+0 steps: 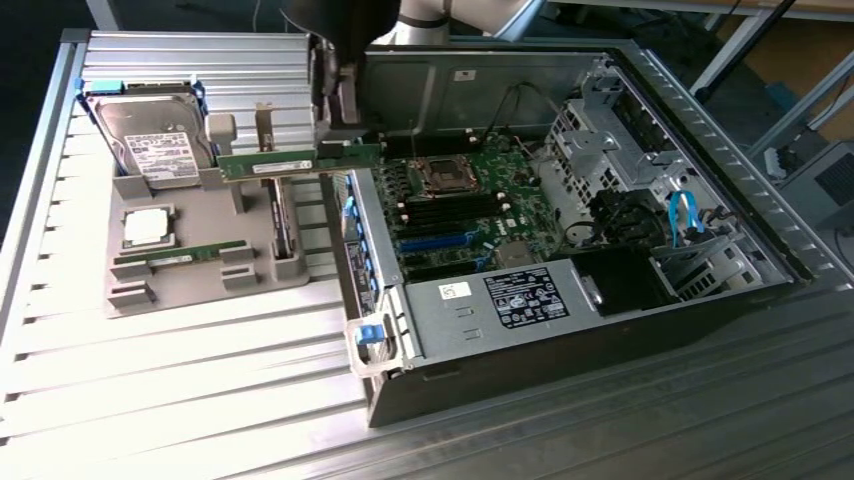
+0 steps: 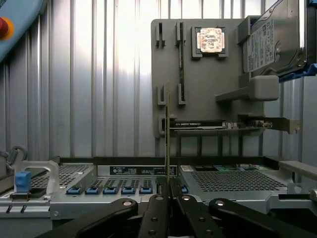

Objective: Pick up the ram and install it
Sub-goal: 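Pick up the ram and move it above insertion slot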

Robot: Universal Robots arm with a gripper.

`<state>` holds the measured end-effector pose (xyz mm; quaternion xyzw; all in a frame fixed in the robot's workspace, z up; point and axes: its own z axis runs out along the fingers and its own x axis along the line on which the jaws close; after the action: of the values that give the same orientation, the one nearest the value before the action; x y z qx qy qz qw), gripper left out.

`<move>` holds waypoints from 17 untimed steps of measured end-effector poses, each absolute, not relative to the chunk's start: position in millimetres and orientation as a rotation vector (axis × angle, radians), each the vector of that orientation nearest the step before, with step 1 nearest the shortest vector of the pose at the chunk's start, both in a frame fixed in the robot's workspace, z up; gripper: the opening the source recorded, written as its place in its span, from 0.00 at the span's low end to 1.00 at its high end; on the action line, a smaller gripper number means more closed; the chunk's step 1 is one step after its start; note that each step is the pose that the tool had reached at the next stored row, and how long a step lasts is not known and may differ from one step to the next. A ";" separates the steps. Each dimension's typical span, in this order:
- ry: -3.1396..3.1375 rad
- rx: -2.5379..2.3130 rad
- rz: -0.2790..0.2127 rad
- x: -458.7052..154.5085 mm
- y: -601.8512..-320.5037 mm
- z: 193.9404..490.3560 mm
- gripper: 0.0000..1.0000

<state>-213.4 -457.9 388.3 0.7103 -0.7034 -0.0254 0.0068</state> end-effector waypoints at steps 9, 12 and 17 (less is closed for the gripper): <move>-2.200 2.222 -0.080 -189.1 -457.9 388.3 0.13; -2.200 2.222 -0.080 -179.3 -457.9 388.3 0.13; -2.200 2.222 -0.080 -166.2 -457.9 388.3 0.13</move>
<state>-166.2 -457.9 388.3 0.7103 -0.7034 -0.0254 0.0068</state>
